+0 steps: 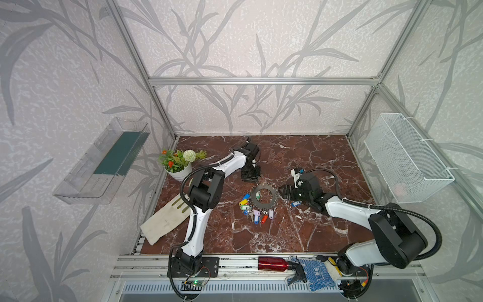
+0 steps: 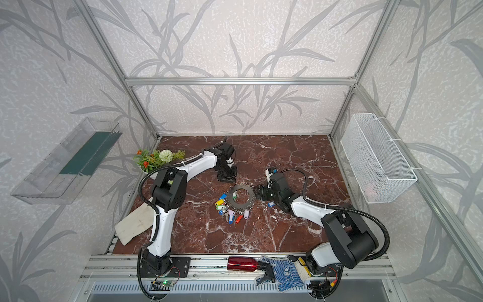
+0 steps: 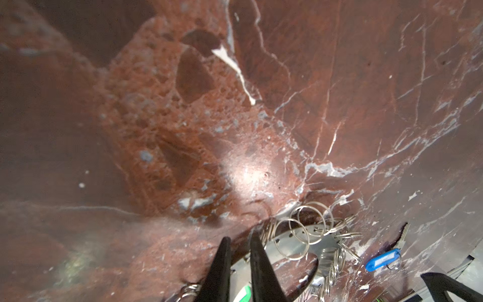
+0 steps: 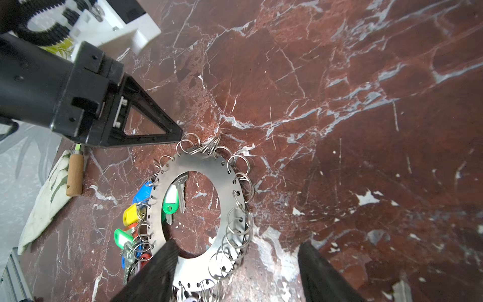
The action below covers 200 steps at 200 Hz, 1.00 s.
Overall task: Put the keys on the keyring
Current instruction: 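Reach the left gripper to the plate's far edge while the right reaches its near edge, then close the left and right grippers on opposite edges of the silver ring plate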
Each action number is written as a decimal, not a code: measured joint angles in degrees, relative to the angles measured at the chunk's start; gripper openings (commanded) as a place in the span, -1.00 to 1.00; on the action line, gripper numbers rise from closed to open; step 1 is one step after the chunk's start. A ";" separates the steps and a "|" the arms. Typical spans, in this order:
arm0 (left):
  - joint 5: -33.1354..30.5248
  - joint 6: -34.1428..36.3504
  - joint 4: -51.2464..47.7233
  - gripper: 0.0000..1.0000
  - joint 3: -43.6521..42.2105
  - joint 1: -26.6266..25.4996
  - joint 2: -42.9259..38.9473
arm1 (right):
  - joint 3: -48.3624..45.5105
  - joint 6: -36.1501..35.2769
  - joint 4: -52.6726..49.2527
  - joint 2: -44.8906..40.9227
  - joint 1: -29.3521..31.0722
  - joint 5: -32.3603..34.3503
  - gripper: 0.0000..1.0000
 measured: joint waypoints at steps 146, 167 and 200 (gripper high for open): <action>-1.33 0.39 2.16 -0.56 -3.08 -0.28 -3.43 | 0.00 0.24 0.17 0.90 0.00 -0.90 0.48; -0.98 1.46 2.99 -0.56 -3.69 -0.26 -4.92 | 0.00 0.24 0.17 0.90 0.00 -1.11 0.48; 0.31 3.19 3.17 -0.58 -4.02 -0.28 -5.16 | 0.00 0.24 0.20 0.90 0.00 -1.53 0.48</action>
